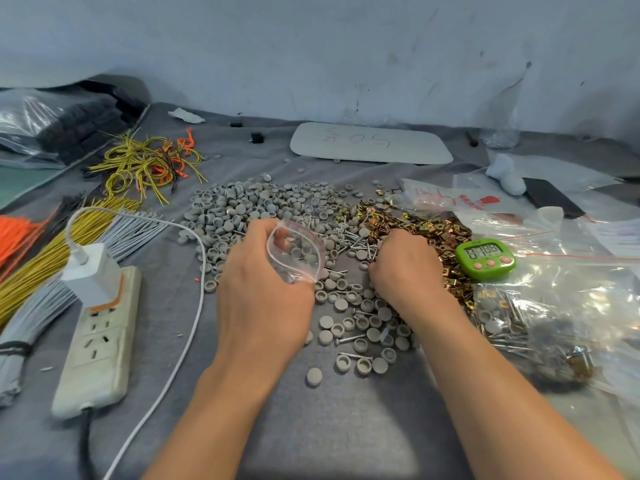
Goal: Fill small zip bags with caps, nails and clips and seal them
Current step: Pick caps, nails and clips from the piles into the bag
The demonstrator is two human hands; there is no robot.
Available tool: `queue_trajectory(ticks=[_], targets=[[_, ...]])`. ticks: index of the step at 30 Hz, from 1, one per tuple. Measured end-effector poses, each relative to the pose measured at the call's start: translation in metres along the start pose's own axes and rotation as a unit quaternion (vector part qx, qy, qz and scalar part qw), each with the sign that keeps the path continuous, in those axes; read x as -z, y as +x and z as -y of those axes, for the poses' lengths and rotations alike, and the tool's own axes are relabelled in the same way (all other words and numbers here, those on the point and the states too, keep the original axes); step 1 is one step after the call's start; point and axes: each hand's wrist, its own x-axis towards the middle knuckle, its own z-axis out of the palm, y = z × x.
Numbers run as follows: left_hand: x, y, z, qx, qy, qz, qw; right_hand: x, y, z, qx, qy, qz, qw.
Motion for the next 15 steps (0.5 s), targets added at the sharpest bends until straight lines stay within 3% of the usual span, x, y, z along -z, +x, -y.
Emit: queue_trajectory(ticks=[9,15], targets=[[0.002,0.005,-0.001,0.005,-0.002,-0.001,1.000,0.010,-0.005,0.006,0.007,-0.044,0.043,0.998],[0.002,0.001,0.000,0.005,0.001,0.011,1.000,0.014,-0.003,-0.006,0.020,-0.050,0.026,0.998]])
